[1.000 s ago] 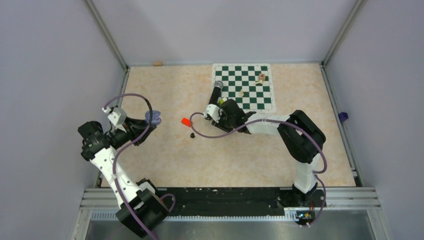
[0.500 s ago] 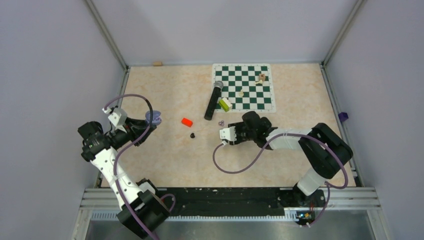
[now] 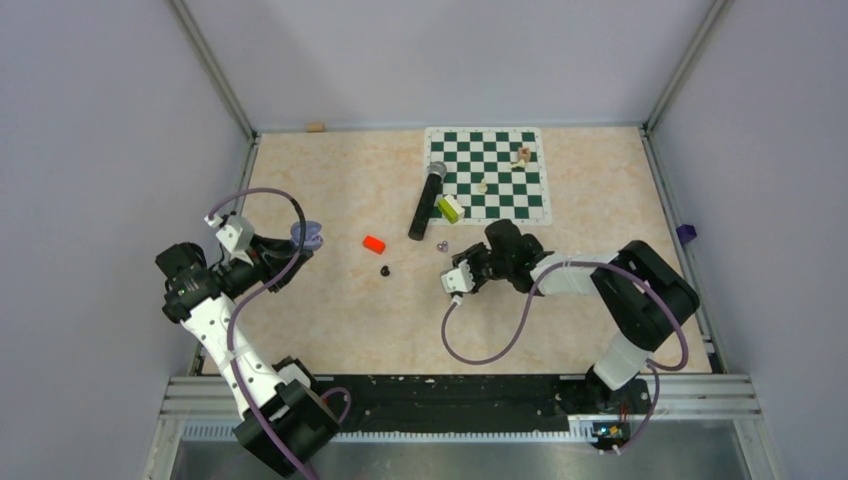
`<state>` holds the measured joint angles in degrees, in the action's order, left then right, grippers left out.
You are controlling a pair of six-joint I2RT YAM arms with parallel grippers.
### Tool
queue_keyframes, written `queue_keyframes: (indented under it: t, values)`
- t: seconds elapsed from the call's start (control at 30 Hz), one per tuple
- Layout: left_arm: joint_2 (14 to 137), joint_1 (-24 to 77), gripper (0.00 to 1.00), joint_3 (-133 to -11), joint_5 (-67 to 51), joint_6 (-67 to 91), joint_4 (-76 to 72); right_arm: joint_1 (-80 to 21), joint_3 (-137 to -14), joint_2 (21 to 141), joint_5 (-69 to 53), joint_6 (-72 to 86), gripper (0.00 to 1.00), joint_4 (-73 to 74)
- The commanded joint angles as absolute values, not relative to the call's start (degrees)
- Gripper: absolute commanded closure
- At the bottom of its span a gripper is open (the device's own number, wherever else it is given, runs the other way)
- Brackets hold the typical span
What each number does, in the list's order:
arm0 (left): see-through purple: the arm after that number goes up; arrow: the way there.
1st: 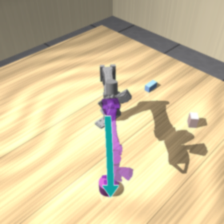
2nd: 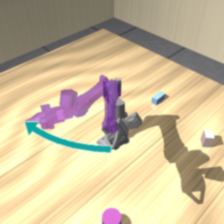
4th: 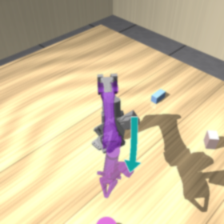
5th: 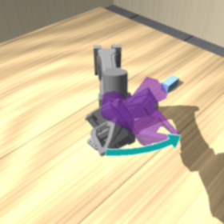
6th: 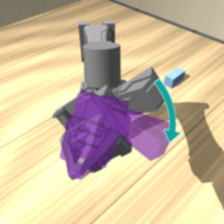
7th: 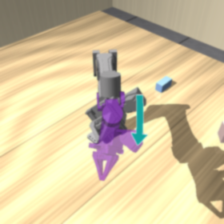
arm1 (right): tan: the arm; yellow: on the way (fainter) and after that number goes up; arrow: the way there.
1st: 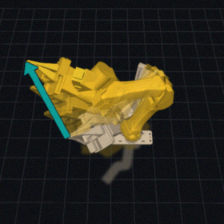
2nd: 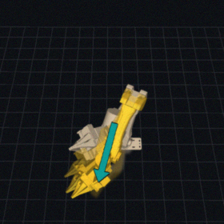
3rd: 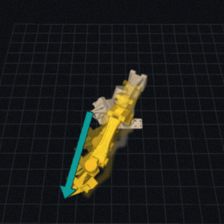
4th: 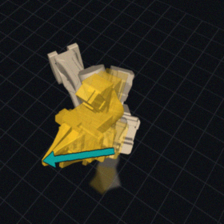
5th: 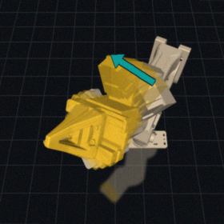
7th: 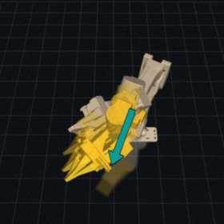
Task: Insert the wireless bluetooth earbuds into the charging case
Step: Adjust the earbud at the center of the board, then pick up the earbud from the center of the board.
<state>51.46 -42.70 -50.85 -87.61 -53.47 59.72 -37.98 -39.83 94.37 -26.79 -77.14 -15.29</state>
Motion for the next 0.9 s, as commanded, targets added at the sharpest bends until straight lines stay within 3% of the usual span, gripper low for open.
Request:
queue_keyframes:
  t: [0.0,0.53,0.87]
  values:
    - [50.64,-43.2,1.0,-51.73,-96.36,-53.53,59.77,-37.88,-43.43,97.34,-30.79,-81.36,0.67,-14.74]
    - [50.8,-43.16,1.0,-51.68,-96.35,-53.61,59.77,-38.36,-48.58,105.14,-26.86,-84.61,0.68,-13.7]
    - [51.02,-43.17,1.0,-51.68,-96.33,-53.66,59.79,-38.58,-50.95,106.94,-25.43,-83.94,0.74,-11.03]
